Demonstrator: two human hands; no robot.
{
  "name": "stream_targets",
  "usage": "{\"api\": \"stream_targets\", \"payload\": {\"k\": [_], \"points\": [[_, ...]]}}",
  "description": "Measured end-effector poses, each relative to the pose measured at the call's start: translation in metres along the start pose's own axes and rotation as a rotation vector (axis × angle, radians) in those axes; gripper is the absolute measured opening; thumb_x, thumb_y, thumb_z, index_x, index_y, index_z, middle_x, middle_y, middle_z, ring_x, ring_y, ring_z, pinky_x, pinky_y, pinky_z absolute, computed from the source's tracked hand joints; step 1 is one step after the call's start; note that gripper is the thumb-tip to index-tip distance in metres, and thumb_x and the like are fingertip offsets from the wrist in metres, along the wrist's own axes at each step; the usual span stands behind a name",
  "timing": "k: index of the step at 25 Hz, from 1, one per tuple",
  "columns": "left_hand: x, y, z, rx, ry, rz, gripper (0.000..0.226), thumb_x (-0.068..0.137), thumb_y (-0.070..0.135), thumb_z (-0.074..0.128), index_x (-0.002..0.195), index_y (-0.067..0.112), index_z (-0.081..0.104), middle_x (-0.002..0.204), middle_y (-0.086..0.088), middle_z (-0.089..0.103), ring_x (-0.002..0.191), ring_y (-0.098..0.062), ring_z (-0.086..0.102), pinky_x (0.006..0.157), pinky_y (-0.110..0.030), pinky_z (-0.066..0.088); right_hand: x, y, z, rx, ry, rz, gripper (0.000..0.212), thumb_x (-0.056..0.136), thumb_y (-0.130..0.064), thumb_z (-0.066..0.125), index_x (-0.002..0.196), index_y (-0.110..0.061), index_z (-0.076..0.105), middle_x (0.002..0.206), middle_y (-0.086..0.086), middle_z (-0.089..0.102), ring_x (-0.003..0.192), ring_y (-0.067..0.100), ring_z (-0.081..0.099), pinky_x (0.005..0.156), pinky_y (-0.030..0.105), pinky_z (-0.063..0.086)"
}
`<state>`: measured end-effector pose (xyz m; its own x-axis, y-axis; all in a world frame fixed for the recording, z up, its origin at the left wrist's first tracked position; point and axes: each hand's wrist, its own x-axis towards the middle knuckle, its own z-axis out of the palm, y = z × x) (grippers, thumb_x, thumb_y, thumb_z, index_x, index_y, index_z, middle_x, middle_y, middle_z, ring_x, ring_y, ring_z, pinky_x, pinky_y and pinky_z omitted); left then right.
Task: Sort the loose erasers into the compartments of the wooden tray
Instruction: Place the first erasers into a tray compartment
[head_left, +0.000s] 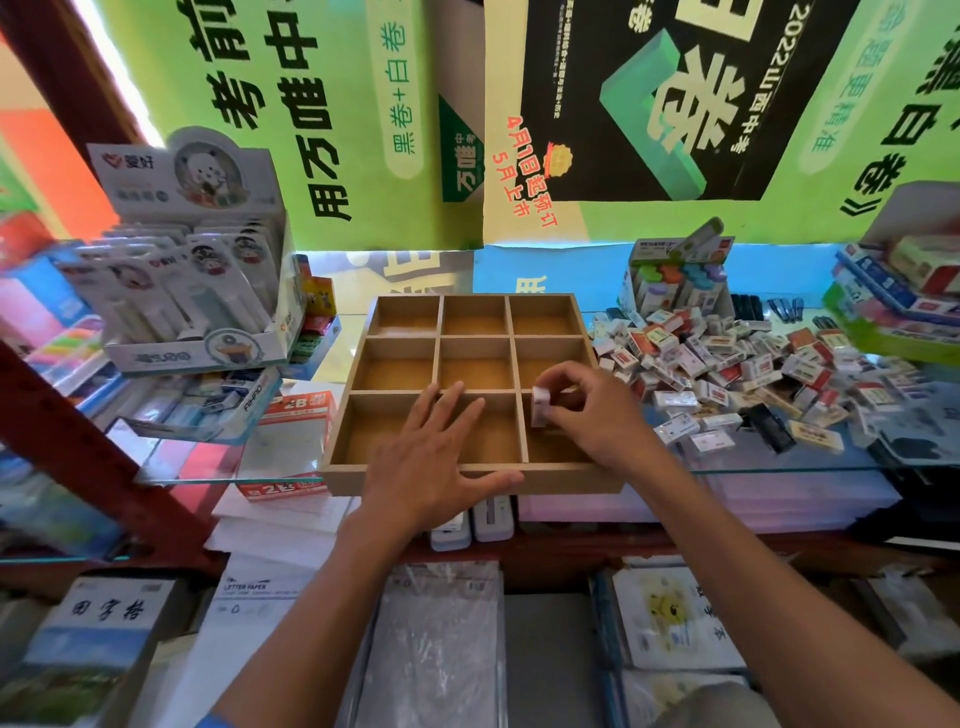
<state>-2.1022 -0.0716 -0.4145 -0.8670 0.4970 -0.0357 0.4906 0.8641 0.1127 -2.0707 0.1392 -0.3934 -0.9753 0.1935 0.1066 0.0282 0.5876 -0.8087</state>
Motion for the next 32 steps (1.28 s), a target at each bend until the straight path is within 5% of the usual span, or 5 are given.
{"api": "stream_targets", "payload": {"k": [11,15,21,26,32], "points": [[0.000,0.001,0.001,-0.004,0.007,-0.001,0.108,0.064,0.097,0.020,0.155,0.041,0.008,0.164,0.015,-0.009,0.151,-0.014,-0.014,0.111,-0.056,0.034,-0.007,-0.009,0.011,-0.327,0.041,-0.074,0.046,0.091,-0.010,0.066,0.132,-0.024,0.048,0.103,0.001,0.068,0.092,0.015,0.066,0.081,0.029,0.057],[0.001,-0.001,0.002,0.019,0.020,0.010,0.114,0.058,0.101,0.011,0.155,0.040,0.008,0.164,0.014,-0.008,0.151,-0.014,-0.013,0.110,-0.055,0.036,-0.008,0.012,-0.025,-0.253,0.459,-0.051,0.021,0.094,-0.012,0.057,0.114,-0.019,0.058,0.094,-0.003,0.064,0.080,0.013,0.060,0.067,0.028,0.050],[0.001,-0.001,0.002,0.029,0.026,-0.003,0.120,0.052,0.103,0.002,0.155,0.041,0.009,0.165,0.014,-0.008,0.151,-0.014,-0.012,0.108,-0.055,0.038,0.009,0.049,-0.036,-0.499,0.200,0.015,0.017,0.087,-0.008,0.064,0.102,-0.013,0.063,0.128,0.007,0.052,0.095,0.025,0.061,0.080,0.039,0.053],[-0.002,0.000,-0.002,0.012,0.013,0.004,0.115,0.057,0.099,0.013,0.155,0.040,0.010,0.165,0.014,-0.007,0.151,-0.014,-0.012,0.109,-0.055,0.038,0.014,0.047,-0.036,-0.418,0.251,0.047,0.016,0.087,-0.004,0.065,0.090,-0.018,0.058,0.095,0.002,0.060,0.086,0.021,0.059,0.073,0.036,0.051],[-0.001,0.000,0.000,0.023,0.024,0.007,0.114,0.058,0.099,0.013,0.155,0.040,0.010,0.165,0.014,-0.006,0.152,-0.014,-0.011,0.109,-0.055,0.037,-0.007,0.042,-0.051,0.704,0.329,0.289,0.025,0.090,0.003,0.064,0.111,-0.011,0.067,0.104,0.008,0.068,0.089,0.021,0.070,0.078,0.032,0.061]]}}
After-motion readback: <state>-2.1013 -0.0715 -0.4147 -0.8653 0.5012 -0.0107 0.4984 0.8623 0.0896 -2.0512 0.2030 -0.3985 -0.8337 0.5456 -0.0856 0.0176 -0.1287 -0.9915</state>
